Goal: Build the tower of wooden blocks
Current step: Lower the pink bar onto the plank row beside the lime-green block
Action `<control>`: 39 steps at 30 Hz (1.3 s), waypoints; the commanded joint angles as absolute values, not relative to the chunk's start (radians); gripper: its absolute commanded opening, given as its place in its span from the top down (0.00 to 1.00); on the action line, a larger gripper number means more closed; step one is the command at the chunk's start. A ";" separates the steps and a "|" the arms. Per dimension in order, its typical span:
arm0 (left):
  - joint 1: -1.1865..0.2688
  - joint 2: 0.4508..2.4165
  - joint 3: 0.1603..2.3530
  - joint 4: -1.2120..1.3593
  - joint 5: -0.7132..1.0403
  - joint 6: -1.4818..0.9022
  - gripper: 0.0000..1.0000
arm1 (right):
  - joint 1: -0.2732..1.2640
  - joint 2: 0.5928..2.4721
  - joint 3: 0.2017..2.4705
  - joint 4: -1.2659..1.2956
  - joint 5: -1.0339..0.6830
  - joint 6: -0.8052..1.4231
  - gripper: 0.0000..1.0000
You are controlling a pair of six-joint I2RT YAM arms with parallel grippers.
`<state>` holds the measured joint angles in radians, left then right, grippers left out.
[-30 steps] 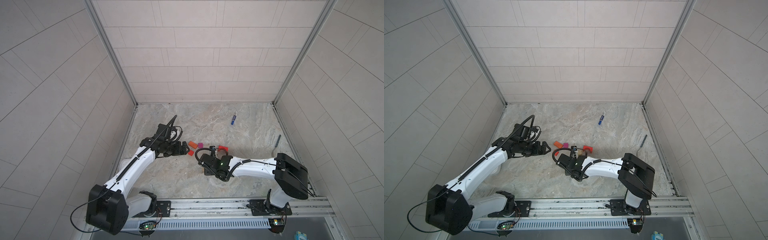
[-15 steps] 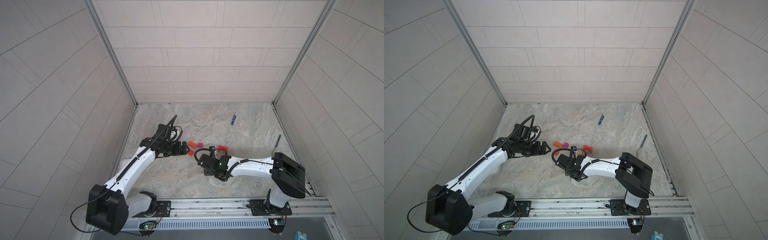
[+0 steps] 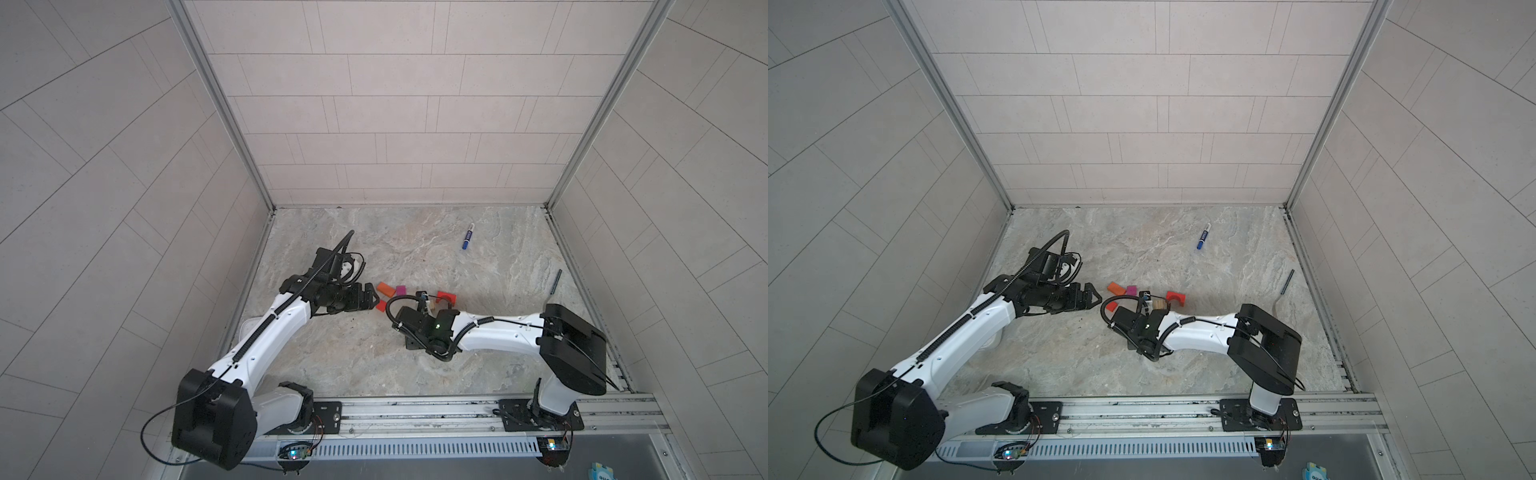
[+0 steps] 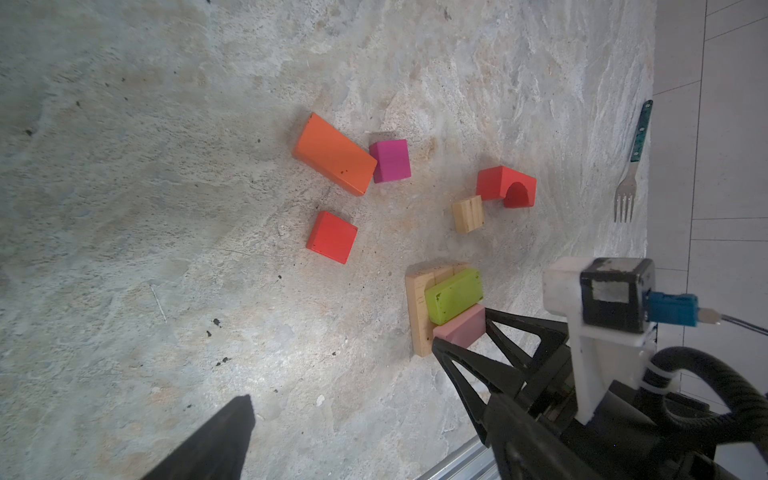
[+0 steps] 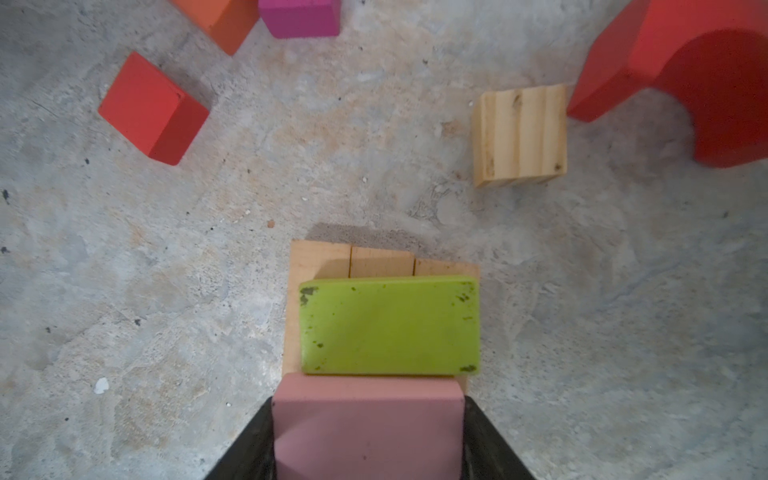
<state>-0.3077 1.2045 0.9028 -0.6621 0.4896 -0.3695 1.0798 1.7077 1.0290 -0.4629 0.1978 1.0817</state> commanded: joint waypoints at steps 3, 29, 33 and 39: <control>-0.302 1.193 0.892 -0.656 0.491 -0.371 0.06 | 1.085 1.724 1.043 -0.499 0.231 1.101 0.50; -0.302 1.190 0.890 -0.656 0.489 -0.371 0.06 | 1.085 1.738 1.046 -0.493 0.227 1.104 0.46; -0.302 1.190 0.891 -0.656 0.490 -0.372 0.06 | 1.085 1.739 1.046 -0.492 0.227 1.104 0.44; -0.302 1.190 0.891 -0.657 0.489 -0.371 0.06 | 1.086 1.731 1.046 -0.495 0.226 1.106 0.42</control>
